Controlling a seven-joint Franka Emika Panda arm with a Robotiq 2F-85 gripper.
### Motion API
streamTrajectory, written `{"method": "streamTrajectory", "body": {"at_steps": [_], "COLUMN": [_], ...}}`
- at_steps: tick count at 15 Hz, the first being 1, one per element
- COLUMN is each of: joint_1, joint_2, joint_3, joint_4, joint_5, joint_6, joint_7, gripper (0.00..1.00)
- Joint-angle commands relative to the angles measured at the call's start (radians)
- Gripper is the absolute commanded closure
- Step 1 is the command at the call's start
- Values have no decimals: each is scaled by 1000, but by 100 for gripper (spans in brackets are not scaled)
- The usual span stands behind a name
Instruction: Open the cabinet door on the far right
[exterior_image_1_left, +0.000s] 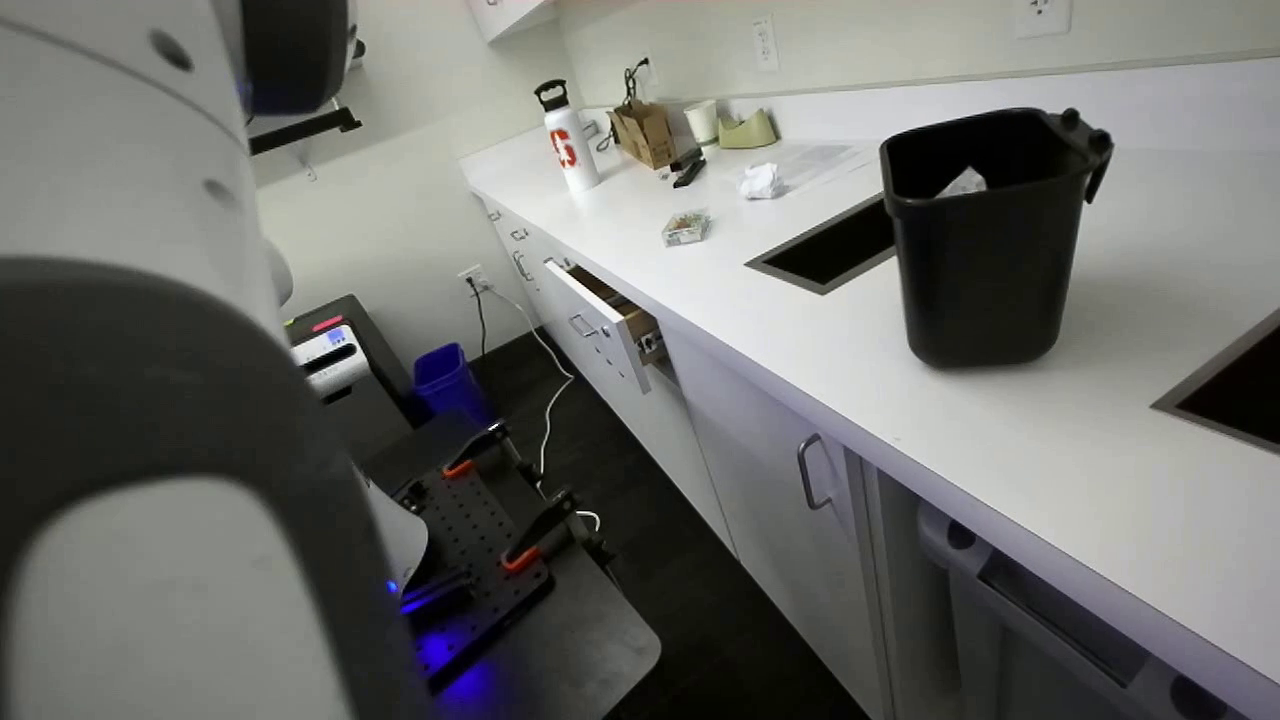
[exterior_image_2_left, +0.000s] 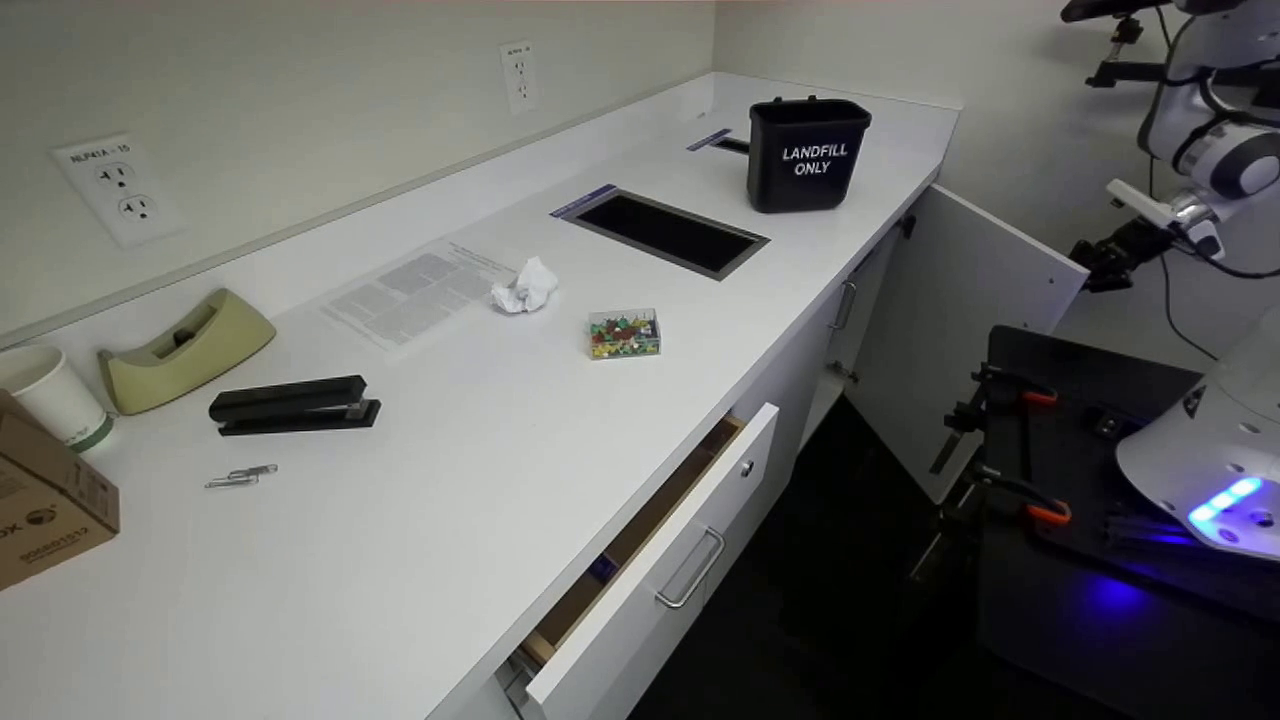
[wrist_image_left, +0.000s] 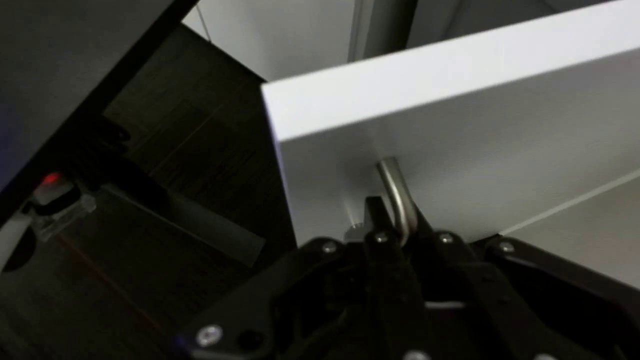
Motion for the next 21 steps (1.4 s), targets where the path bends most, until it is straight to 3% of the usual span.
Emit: {"method": "streamTrajectory", "body": {"at_steps": [1, 9, 17, 21], "joint_1": [41, 64, 71, 57], "joint_2": [-125, -342, -611, -757], "joint_3": [7, -24, -63, -52], "joint_4": [-2, -67, -173, -219], "joint_5": [-88, -287, -538, -627], "joint_6": [38, 89, 72, -15], "joint_7": [-25, -29, -23, -89], "gripper": [58, 0, 0, 0]}}
